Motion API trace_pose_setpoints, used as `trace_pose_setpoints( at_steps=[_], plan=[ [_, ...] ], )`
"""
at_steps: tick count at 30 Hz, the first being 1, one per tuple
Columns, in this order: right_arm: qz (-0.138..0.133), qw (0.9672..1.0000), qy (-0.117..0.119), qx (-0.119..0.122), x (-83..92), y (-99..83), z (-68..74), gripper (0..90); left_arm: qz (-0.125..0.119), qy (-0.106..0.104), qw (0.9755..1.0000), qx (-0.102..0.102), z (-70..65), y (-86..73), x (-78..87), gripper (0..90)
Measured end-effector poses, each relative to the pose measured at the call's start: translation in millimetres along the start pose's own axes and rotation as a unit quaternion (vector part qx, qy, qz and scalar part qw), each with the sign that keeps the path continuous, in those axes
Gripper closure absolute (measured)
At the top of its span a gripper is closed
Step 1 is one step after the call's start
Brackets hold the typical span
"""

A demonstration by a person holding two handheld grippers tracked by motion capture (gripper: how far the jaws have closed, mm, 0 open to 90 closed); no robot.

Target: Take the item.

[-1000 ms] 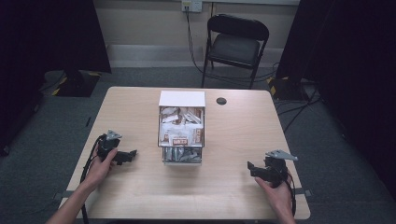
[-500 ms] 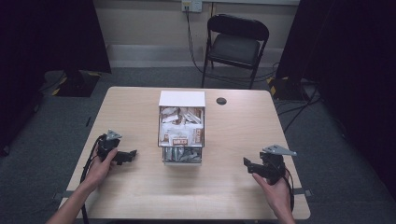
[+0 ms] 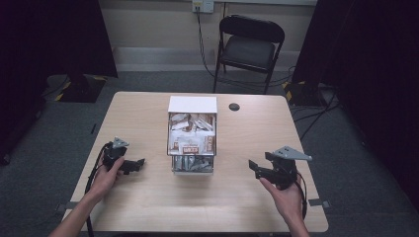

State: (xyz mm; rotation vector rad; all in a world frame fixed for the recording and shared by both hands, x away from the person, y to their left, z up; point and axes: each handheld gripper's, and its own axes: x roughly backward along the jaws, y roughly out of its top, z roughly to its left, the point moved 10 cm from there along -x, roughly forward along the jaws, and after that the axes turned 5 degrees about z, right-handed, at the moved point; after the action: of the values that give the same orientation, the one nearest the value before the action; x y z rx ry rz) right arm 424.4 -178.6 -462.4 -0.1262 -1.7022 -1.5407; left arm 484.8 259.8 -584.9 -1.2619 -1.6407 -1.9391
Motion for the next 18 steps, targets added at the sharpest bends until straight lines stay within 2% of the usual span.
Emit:
trace_pose_setpoints(
  at_steps=[3,5,9,14,18],
  plan=[
    [-0.008,0.9998,0.02,-0.006,0.5,11.9,8.1,31.5,0.0,0.0,1.0,0.0,0.0,0.1,0.0,0.0],
    [-0.011,0.9997,0.023,-0.002,0.5,17.5,11.7,32.5,-0.001,0.0,1.0,0.0,0.0,0.1,0.0,0.0],
    [0.0,0.9993,0.037,0.001,1.0,28.4,19.6,32.1,-0.002,-0.001,1.0,0.002,-0.5,0.3,-0.2,0.0],
    [-0.009,0.9984,0.055,0.005,8.8,45.1,28.5,32.2,-0.001,-0.001,1.0,0.002,-0.5,0.2,-0.1,0.0],
    [-0.027,0.9967,0.076,0.004,17.1,61.9,37.4,35.1,-0.002,-0.001,1.0,0.002,-0.5,0.3,-0.1,0.0]
  ],
)
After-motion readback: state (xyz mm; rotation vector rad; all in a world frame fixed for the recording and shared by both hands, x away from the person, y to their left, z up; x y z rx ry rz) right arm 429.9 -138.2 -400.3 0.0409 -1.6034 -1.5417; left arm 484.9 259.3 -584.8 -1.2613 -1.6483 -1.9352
